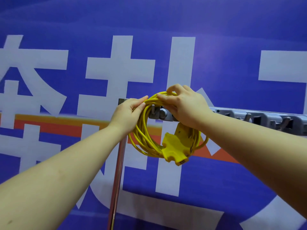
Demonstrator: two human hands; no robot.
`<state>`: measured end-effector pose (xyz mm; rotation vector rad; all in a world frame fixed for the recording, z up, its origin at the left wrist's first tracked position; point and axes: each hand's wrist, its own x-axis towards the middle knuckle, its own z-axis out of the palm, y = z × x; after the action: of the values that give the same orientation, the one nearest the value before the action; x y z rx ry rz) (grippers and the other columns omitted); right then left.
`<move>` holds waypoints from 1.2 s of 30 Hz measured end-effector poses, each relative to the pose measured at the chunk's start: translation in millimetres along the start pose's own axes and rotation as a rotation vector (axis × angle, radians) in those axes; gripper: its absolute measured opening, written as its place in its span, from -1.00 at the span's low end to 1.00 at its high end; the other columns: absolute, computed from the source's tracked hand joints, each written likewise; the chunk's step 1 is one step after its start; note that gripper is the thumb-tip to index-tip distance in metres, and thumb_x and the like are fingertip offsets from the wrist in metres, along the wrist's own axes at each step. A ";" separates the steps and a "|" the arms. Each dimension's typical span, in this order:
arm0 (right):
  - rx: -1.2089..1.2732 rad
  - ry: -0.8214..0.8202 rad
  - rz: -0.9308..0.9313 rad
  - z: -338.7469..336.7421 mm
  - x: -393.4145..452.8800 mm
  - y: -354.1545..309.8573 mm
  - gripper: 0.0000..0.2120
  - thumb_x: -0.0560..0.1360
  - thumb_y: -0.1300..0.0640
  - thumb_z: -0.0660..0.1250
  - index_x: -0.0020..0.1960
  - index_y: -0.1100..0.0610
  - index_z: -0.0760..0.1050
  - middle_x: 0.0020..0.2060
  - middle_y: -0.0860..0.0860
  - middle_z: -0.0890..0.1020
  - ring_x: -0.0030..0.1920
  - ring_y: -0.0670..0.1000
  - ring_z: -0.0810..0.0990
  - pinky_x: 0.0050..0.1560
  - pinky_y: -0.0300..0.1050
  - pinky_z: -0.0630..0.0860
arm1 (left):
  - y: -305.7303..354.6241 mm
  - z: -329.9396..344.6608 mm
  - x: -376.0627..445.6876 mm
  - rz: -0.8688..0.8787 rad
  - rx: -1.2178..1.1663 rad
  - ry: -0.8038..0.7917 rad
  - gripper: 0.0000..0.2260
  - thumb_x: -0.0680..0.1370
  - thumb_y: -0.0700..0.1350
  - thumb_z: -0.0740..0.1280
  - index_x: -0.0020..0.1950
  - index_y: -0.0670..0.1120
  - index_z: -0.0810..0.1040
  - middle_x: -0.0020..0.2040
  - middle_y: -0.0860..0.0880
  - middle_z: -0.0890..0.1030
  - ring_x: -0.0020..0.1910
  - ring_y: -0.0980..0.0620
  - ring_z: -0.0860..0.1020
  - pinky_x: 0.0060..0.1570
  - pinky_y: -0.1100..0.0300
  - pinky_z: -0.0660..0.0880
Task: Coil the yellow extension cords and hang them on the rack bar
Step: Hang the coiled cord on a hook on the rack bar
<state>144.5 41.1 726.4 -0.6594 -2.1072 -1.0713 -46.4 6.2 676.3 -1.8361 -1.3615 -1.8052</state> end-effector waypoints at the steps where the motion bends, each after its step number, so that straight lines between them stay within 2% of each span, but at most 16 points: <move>1: 0.015 -0.002 -0.001 0.2 -0.1 -0.8 -0.62 0.59 -0.07 0.12 0.41 -0.17 0.30 0.32 0.08 0.39 0.23 0.14 0.38 -0.06 0.01 0.50 | -2.1 0.7 -2.2 0.014 0.020 0.017 -0.69 0.63 -0.04 0.15 0.37 0.02 0.44 0.11 0.03 0.54 0.10 0.07 0.50 0.09 0.19 0.47; 6: 0.113 -0.058 0.020 -2.0 -0.8 0.6 -0.60 0.57 -0.09 0.15 0.41 -0.16 0.31 0.34 0.05 0.34 0.26 0.12 0.32 0.16 0.00 0.40 | -4.0 1.5 -6.9 0.027 0.063 -0.012 -0.65 0.63 0.00 0.11 0.42 0.05 0.36 0.10 0.03 0.53 0.06 0.00 0.53 0.01 0.11 0.53; 10: 0.326 -0.108 0.161 -6.1 -0.9 -2.2 -0.56 0.55 -0.16 0.15 0.43 -0.17 0.27 0.36 0.00 0.33 0.33 0.07 0.28 0.26 -0.08 0.29 | 3.9 -3.9 -5.2 -0.016 0.084 -0.054 -0.64 0.62 0.04 0.11 0.40 0.02 0.40 0.20 0.00 0.53 0.17 0.02 0.49 0.14 0.08 0.50; 13: 0.659 -0.067 0.375 -10.8 2.1 -3.3 -0.50 0.57 -0.15 0.14 0.48 -0.14 0.16 0.39 0.01 0.32 0.38 0.02 0.29 0.29 -0.13 0.26 | 13.8 -9.9 0.2 -0.042 0.148 0.000 -0.66 0.59 0.09 0.17 0.21 -0.04 0.59 0.13 0.00 0.55 0.14 0.01 0.49 0.08 0.10 0.48; 15: 0.720 -0.059 0.453 -11.7 1.6 -0.9 -0.57 0.60 -0.10 0.10 0.46 -0.09 0.24 0.39 0.01 0.36 0.35 0.00 0.35 0.22 -0.20 0.28 | 19.5 -12.8 6.3 -0.092 0.152 0.043 -0.69 0.55 0.10 0.26 0.09 -0.08 0.65 0.11 -0.02 0.56 0.15 -0.01 0.48 0.10 0.03 0.49; 17: 0.763 -0.089 0.486 -11.4 -0.9 0.6 -0.62 0.61 -0.03 0.11 0.42 -0.08 0.31 0.36 -0.03 0.43 0.17 -0.05 0.47 0.10 -0.24 0.36 | 24.7 -14.6 12.0 -0.193 0.029 0.034 -0.73 0.51 0.05 0.34 0.10 -0.06 0.64 0.21 -0.04 0.53 0.24 -0.04 0.44 0.21 -0.02 0.45; 19: 0.818 -0.085 0.514 -10.3 -2.7 0.8 -0.64 0.61 0.01 0.13 0.41 -0.09 0.33 0.33 -0.04 0.47 0.06 -0.08 0.48 0.03 -0.24 0.41 | 29.0 -15.1 13.6 -0.288 -0.195 -0.021 -0.75 0.51 -0.04 0.36 0.18 -0.04 0.60 0.32 -0.05 0.48 0.30 -0.05 0.42 0.26 0.02 0.41; 22: 0.900 -0.071 0.538 -7.6 -5.6 -0.5 -0.64 0.61 0.03 0.13 0.41 -0.10 0.33 0.29 -0.01 0.50 0.23 0.03 0.50 0.08 -0.20 0.45 | 30.6 -9.7 4.5 -0.324 -0.366 -0.087 -0.74 0.57 -0.11 0.28 0.25 -0.05 0.55 0.22 -0.02 0.55 0.09 0.11 0.49 0.02 0.30 0.45; 24: 0.879 -0.087 0.536 -5.8 -8.2 -1.6 -0.62 0.62 0.01 0.13 0.42 -0.15 0.29 0.25 -0.01 0.54 0.21 0.08 0.53 0.09 -0.11 0.49 | 29.9 -3.9 -1.4 -0.337 -0.432 -0.055 -0.74 0.58 -0.10 0.26 0.25 -0.05 0.54 0.14 0.01 0.57 0.04 0.15 0.52 -0.04 0.36 0.46; 27: 0.806 -0.148 0.491 -6.6 -10.0 -2.7 -0.57 0.62 -0.01 0.10 0.48 -0.16 0.16 0.37 -0.05 0.42 0.30 0.02 0.43 0.17 -0.16 0.38 | 29.3 -0.7 -2.3 -0.351 -0.423 -0.014 -0.75 0.59 -0.07 0.25 0.25 -0.02 0.55 0.13 0.00 0.58 0.16 0.01 0.52 0.14 0.17 0.48; 30: 0.794 -0.211 0.456 -12.4 -10.4 -2.9 -0.49 0.61 -0.03 0.10 0.52 -0.10 0.03 0.46 -0.03 0.28 0.43 0.04 0.29 0.33 -0.11 0.28 | 31.3 -2.9 -0.3 -0.296 -0.303 -0.033 -0.72 0.61 -0.07 0.21 0.30 -0.01 0.51 0.19 -0.02 0.56 0.21 0.02 0.49 0.16 0.18 0.45; 36: 0.616 -0.306 0.421 -33.2 -20.8 -5.7 -0.35 0.56 -0.10 0.18 0.54 -0.03 -0.06 0.49 0.04 0.18 0.46 0.09 0.21 0.38 -0.04 0.22 | 42.6 -7.1 0.9 -0.271 -0.041 -0.106 -0.66 0.61 -0.07 0.20 0.40 0.01 0.39 0.33 -0.05 0.48 0.29 -0.03 0.45 0.19 0.13 0.44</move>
<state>165.3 7.7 722.4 -0.9292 -2.2415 -0.0756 -20.5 -21.6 696.9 -1.8671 -1.6959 -1.8968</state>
